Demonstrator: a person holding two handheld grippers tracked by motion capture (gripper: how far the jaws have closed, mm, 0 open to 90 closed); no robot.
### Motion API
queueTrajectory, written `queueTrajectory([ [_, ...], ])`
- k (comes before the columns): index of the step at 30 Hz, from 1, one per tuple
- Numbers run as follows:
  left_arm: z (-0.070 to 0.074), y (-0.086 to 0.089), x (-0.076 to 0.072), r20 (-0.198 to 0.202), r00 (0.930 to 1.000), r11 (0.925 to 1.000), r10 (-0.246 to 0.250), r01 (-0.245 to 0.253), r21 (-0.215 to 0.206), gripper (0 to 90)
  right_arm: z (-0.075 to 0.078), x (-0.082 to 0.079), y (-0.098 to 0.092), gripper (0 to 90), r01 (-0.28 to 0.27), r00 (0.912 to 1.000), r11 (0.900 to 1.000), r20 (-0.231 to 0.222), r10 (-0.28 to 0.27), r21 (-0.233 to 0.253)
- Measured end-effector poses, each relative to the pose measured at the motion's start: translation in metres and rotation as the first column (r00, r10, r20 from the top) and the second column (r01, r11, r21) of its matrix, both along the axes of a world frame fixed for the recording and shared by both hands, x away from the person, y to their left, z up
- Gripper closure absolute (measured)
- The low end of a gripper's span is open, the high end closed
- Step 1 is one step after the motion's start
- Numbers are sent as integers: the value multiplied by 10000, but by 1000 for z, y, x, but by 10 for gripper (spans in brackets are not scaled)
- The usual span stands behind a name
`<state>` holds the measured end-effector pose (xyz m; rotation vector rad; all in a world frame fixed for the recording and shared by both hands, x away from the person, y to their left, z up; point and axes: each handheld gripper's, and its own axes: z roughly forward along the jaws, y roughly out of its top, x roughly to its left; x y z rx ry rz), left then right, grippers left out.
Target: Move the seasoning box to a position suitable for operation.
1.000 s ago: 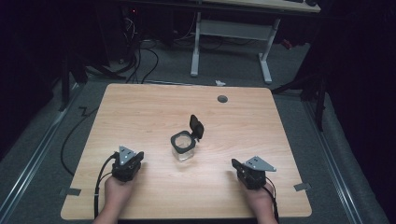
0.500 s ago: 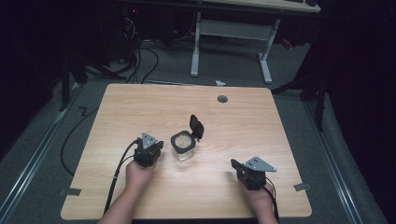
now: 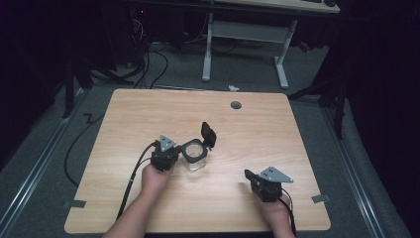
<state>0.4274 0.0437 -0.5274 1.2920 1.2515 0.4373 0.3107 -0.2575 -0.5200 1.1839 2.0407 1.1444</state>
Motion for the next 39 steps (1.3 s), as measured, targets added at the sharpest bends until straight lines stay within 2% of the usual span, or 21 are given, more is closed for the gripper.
queueTrajectory([
  [12,4,-1,-16,169,9996,9997,-223,224,-47,900,1,0,1,900,51,10000,10000,-5,-51,-33],
  [15,4,-4,-22,222,9990,9992,-385,382,117,900,0,0,2,900,0,10000,9999,23,0,-113],
  [18,3,-8,-27,242,9986,9989,-467,468,-58,900,0,1,2,900,-17,10000,9999,33,17,-123],
  [27,7,-29,-51,363,9962,9969,-789,787,74,900,0,1,1,900,51,10000,9999,38,-51,-92],
  [39,6,-41,-68,285,9938,9942,-1078,1079,-23,900,0,1,2,900,30,10000,9999,-7,-30,-118],
])
